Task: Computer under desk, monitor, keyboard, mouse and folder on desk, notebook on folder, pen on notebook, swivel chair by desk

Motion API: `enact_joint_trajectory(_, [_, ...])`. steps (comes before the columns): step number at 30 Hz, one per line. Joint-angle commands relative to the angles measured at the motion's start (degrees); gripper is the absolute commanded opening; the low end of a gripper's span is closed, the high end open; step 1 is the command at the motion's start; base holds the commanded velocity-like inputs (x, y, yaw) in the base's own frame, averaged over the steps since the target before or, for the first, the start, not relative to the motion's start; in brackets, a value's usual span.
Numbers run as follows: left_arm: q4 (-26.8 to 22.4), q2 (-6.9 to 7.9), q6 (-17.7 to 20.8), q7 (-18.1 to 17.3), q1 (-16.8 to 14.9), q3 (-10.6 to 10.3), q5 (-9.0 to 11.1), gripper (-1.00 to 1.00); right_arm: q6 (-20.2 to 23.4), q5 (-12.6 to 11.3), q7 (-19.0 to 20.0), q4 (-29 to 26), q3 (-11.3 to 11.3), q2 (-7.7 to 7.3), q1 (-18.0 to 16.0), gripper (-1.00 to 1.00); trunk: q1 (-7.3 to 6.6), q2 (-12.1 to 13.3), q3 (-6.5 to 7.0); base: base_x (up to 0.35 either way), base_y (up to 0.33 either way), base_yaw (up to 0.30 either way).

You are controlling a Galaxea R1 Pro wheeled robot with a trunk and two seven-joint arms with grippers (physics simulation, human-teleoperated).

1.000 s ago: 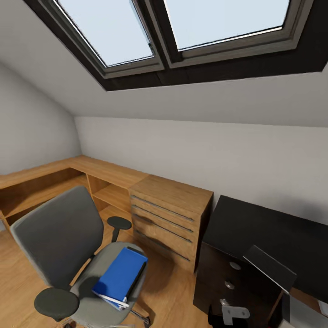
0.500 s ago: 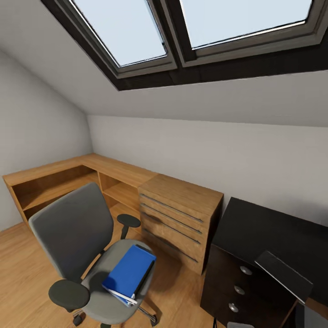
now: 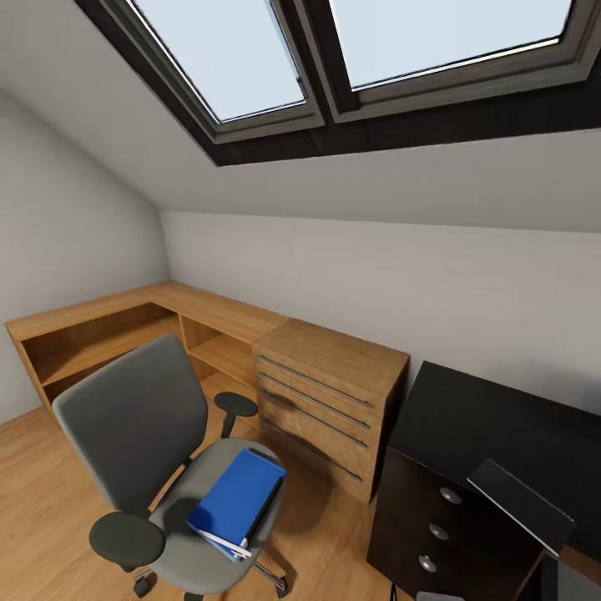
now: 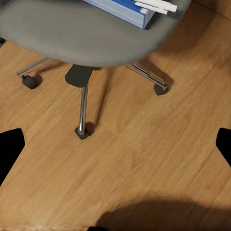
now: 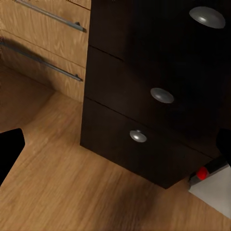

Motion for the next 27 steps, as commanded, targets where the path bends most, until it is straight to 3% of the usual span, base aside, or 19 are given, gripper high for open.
enact_joint_trajectory(1, [1.0, -0.62, -0.5, 0.3, -0.1, -0.2, 0.6, 1.00, -0.4, -0.6, -0.3, 0.0, 0.4, -0.08, -0.1, 1.00, 0.01, -0.1, -0.07, 0.000, 0.000, 0.000])
enact_joint_trajectory(8, [4.9, -3.05, -0.5, 0.3, -0.1, 0.3, 0.4, 1.00, -0.4, -0.9, -0.4, 0.4, 0.4, -0.02, -0.1, 1.00, 0.01, -0.1, -0.07, 0.000, 0.000, 0.033])
enact_joint_trajectory(15, [5.4, -3.46, -0.5, 0.3, -0.1, 0.9, 0.4, 1.00, -0.5, -0.9, -0.3, 1.7, 0.4, 0.07, -0.1, 1.00, 0.01, -0.1, -0.07, 0.000, 0.000, 0.215])
enact_joint_trajectory(22, [5.5, -3.54, -0.6, 0.3, -0.1, 1.9, 0.4, 1.00, -2.6, -0.5, 0.3, 5.3, 0.2, 3.23, -0.1, 1.00, 0.01, -0.1, -0.17, 0.000, 0.000, 0.261])
enact_joint_trajectory(27, [5.7, -3.54, -0.5, 0.3, -0.1, 2.0, 0.5, 1.00, -4.2, -0.3, 0.5, 7.1, 0.1, 4.09, -0.1, 1.00, 0.01, -0.1, -0.32, 0.000, 0.000, 0.267])
